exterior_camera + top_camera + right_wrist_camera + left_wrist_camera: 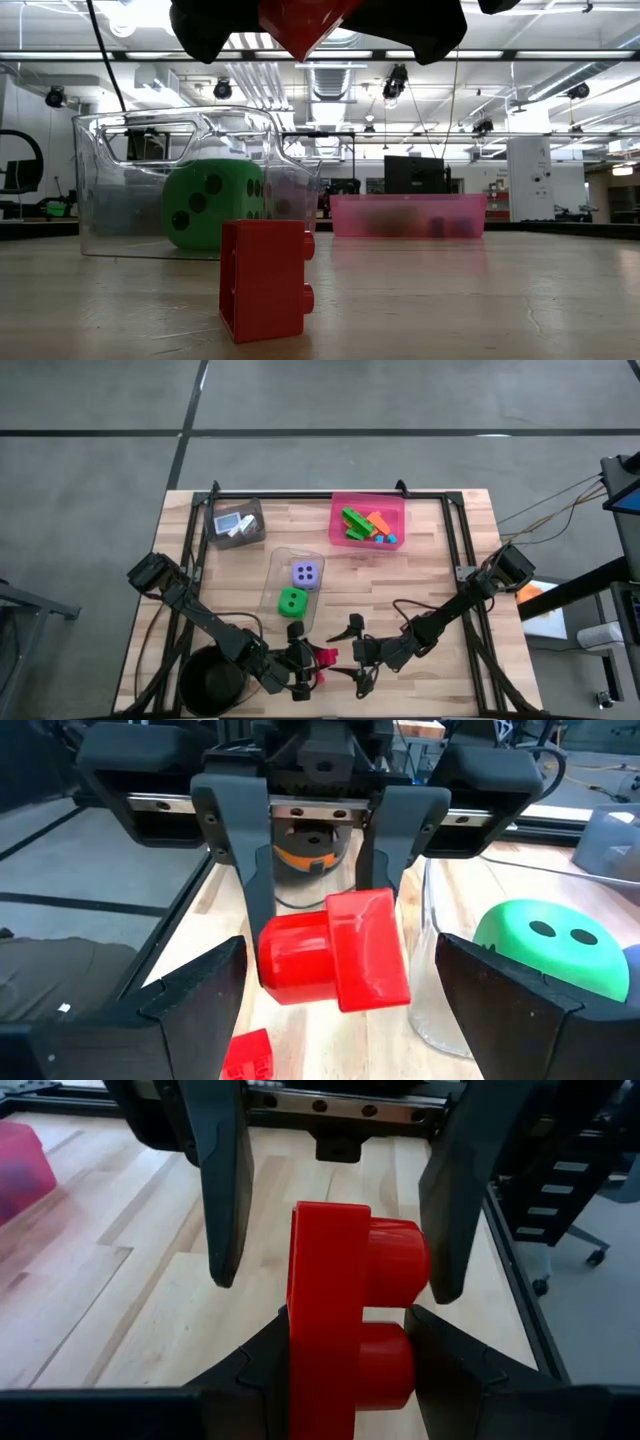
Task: Pick & Place Toys
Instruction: Put the left red game piece into the pink bin
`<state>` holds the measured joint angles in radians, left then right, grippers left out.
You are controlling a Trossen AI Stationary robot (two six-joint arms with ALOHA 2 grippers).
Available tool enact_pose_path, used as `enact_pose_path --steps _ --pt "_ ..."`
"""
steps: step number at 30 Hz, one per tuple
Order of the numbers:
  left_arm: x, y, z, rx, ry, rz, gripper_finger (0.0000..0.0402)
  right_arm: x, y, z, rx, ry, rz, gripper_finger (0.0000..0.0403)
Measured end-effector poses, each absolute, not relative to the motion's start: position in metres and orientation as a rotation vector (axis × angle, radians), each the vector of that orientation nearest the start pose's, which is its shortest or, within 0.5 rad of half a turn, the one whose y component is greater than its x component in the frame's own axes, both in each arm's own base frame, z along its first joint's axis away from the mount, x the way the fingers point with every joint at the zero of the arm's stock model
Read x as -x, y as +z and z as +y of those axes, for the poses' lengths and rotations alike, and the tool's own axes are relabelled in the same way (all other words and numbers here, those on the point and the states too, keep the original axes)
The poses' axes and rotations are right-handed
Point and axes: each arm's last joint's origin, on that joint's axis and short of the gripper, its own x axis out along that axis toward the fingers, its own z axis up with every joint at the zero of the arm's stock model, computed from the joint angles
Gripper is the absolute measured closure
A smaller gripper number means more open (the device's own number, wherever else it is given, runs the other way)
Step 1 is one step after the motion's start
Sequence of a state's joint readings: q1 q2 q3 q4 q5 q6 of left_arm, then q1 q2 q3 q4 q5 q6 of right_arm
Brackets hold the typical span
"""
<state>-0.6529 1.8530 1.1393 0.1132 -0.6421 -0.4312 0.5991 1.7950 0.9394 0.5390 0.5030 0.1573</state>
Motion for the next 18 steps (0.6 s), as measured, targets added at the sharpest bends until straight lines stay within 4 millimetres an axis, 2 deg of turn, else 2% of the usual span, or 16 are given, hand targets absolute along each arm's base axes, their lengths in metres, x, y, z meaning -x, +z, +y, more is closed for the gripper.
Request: enact_pose_path --steps 3,6,13,18 --pt "-0.3229 0.1908 -0.2251 0.063 0.085 0.468 0.0248 -0.316 0.1861 0.1988 0.01 0.072 0.277 0.0081" --pt "-0.3229 0.1908 -0.2252 0.063 0.084 0.468 0.0248 -0.316 0.1861 0.1987 0.011 0.069 0.277 0.0103" --pt "-0.3232 0.1907 -0.225 0.066 0.079 0.471 0.0248 -0.3158 0.186 0.1993 0.019 0.083 0.279 0.0229" --pt "-0.3233 0.1908 -0.2255 0.068 0.061 0.477 0.0248 -0.3157 0.186 0.1997 0.029 0.094 0.28 0.0237"
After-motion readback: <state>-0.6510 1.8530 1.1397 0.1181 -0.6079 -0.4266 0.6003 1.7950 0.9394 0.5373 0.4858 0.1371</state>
